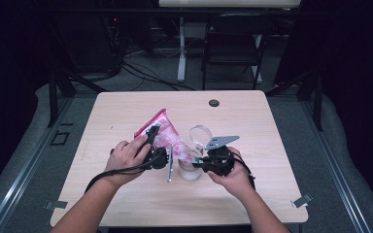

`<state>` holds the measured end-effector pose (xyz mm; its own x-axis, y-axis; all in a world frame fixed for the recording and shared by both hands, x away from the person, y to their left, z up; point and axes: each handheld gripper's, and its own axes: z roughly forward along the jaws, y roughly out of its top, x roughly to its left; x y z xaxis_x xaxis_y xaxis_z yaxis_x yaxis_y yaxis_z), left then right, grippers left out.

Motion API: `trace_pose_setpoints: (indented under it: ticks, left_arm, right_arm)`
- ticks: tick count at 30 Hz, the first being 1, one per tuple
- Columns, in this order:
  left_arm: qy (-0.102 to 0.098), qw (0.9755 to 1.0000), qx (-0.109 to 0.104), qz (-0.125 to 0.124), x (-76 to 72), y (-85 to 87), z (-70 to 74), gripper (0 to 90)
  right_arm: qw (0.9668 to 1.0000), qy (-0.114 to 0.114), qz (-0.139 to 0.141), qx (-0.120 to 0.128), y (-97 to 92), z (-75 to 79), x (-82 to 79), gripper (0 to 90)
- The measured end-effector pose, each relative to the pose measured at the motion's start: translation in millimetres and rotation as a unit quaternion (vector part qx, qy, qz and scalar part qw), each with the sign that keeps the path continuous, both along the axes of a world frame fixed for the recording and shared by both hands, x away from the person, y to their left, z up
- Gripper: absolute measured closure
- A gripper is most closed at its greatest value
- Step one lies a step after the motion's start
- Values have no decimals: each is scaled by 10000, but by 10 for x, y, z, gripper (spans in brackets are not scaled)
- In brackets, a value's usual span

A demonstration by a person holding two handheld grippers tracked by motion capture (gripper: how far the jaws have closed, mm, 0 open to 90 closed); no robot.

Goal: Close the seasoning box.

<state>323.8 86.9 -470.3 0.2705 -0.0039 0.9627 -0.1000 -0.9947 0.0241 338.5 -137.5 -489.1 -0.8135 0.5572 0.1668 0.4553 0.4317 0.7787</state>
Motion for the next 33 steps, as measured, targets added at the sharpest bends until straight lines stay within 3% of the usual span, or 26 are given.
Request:
trace_pose_setpoints:
  ticks: [16, 33]
  left_arm:
    - [-62, 9999, 21, -95, -21, -60, 19, 662]
    - [-271, 9994, 95, -196, -41, -84, 79, 665]
  right_arm:
    - [9999, -106, -86, -35, 19, -6, -10, 900]
    - [9998, -93, -133, -105, 52, -26, -8, 900]
